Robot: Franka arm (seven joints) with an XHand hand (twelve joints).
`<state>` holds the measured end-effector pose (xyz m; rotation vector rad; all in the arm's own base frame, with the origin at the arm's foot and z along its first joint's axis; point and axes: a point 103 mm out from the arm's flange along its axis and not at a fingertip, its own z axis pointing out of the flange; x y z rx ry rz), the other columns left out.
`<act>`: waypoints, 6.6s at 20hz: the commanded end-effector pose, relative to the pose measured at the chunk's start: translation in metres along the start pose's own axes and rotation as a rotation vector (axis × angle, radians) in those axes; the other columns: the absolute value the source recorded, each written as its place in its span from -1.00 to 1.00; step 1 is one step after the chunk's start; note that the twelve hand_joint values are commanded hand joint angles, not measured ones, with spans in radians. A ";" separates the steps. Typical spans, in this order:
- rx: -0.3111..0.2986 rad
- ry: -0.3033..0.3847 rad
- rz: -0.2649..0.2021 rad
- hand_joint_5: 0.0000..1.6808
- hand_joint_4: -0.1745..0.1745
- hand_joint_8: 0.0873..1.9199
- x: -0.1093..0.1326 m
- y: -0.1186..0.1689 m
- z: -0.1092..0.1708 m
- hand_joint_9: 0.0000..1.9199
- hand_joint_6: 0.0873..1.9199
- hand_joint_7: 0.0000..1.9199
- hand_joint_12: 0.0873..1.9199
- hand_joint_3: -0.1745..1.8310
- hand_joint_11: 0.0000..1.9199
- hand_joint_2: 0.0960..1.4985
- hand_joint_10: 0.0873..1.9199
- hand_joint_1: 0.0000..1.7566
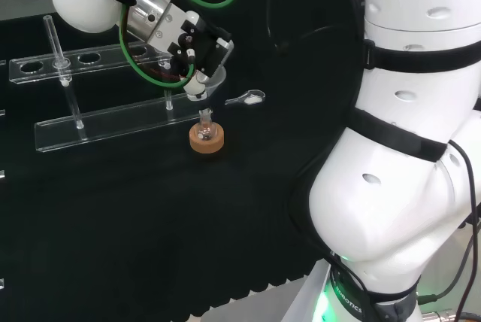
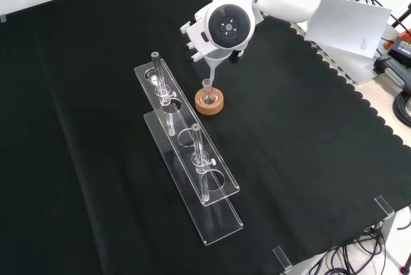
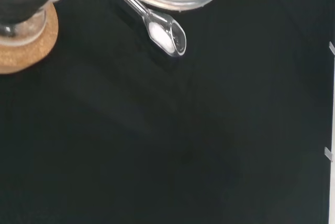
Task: Place the funnel on the round-bottom flask.
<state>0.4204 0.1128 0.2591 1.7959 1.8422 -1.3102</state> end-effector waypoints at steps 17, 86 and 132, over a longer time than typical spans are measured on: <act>-0.001 0.000 -0.005 0.10 1.00 -0.39 0.003 0.014 0.005 0.50 0.10 0.15 0.12 -0.82 -0.14 0.48 -0.90 0.13; 0.101 -0.020 -0.062 -0.56 -0.28 -0.27 0.034 0.027 0.027 -0.05 -0.83 -0.47 0.29 -1.00 -0.43 0.30 -0.54 -0.24; -0.058 0.566 -0.020 -0.64 -0.27 -0.35 -0.095 -0.032 0.066 -0.41 -1.00 -0.76 0.38 -0.88 -0.59 0.10 -0.42 -0.38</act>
